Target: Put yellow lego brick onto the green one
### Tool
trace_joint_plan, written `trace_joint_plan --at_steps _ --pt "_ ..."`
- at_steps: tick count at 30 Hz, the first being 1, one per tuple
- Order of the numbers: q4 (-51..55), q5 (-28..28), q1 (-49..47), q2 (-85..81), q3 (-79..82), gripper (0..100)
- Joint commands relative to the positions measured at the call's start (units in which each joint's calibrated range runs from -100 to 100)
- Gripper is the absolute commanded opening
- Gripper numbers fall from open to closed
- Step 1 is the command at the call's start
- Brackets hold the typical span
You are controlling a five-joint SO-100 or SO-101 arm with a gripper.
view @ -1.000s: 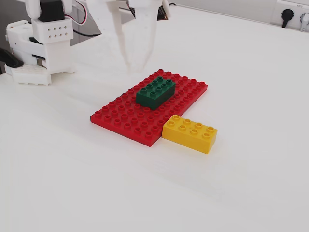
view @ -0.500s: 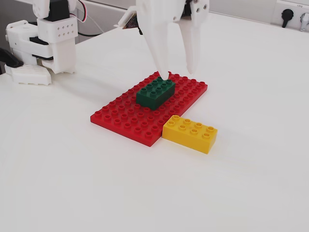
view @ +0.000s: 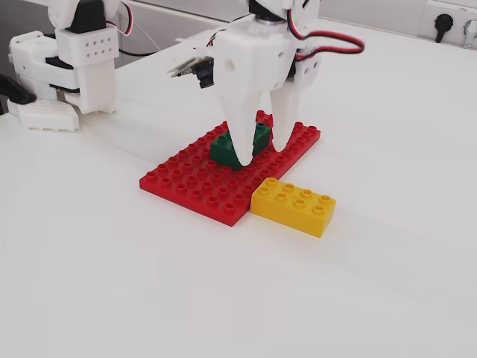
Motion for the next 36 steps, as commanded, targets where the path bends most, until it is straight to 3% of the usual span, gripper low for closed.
trace_joint_plan --at_steps 1,13,36 --pt "0.5 0.4 0.6 2.1 -3.7 19" --pt "0.7 3.5 -1.0 4.2 -5.6 19" --pt "0.2 3.5 -1.8 16.8 -23.5 19"
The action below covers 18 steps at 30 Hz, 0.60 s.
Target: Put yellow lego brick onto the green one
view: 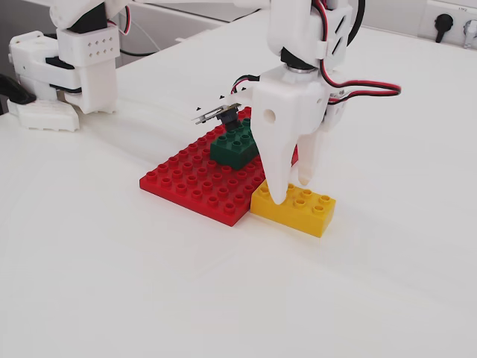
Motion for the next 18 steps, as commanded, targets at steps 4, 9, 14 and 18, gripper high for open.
trace_joint_plan --at_steps 4,9,14,18 --pt "0.6 1.4 -0.2 0.7 -1.9 19" --pt "0.8 2.3 0.0 1.3 -1.4 19" --pt "0.8 3.6 0.3 2.2 1.1 19" --pt "0.8 3.6 0.2 2.5 1.1 19"
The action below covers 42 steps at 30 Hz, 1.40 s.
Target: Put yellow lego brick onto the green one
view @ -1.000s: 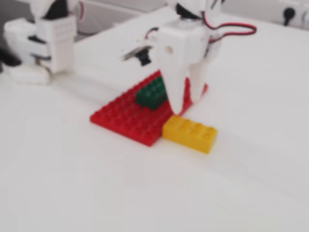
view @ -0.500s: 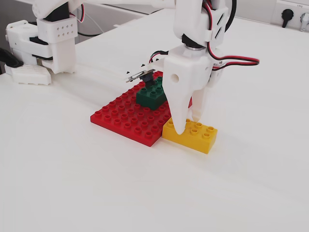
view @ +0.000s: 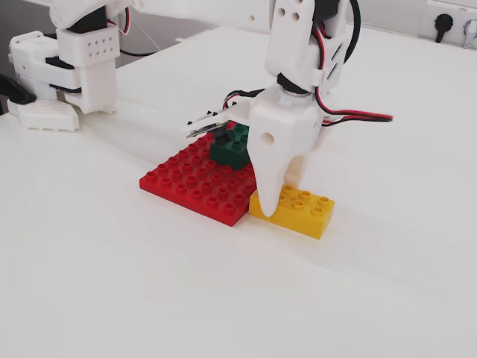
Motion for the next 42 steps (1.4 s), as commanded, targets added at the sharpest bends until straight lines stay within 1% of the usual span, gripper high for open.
trace_joint_plan --at_steps 1,6,7,11,15,18,23,35,38,42 --pt "0.4 0.2 0.1 -0.6 -0.2 18" --pt "0.4 0.2 0.2 -0.5 -0.2 18" --pt "0.4 0.2 0.2 -0.5 -0.2 17" --pt "0.4 0.1 0.1 -0.5 -0.2 6" --pt "0.4 0.0 0.2 -0.5 -0.4 10" --pt "0.4 -0.4 0.1 -0.7 -0.7 10" --pt "0.2 -3.1 -0.4 -1.6 -1.0 10" --pt "0.9 -19.7 -1.2 -1.8 -16.4 11" --pt "1.0 -23.8 -0.8 -4.3 -15.7 10" --pt "1.0 -28.6 -0.6 -10.1 -9.8 10"
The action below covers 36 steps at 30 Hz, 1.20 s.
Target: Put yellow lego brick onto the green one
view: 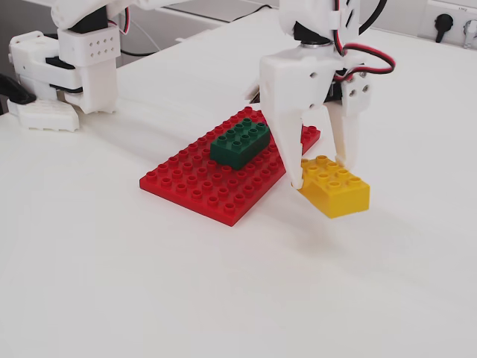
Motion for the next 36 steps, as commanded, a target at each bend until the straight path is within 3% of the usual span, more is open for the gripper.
trace_joint_plan --at_steps 1,9,20,29,36 --pt "0.7 -3.9 0.7 -8.9 4.1 10" --pt "0.5 -15.7 2.3 -21.8 19.9 11" --pt "-2.5 -25.3 1.4 -42.5 42.2 11" --pt "-18.9 -30.2 1.0 -64.7 77.6 11" --pt "-29.9 -32.1 -5.6 -76.7 99.4 11"
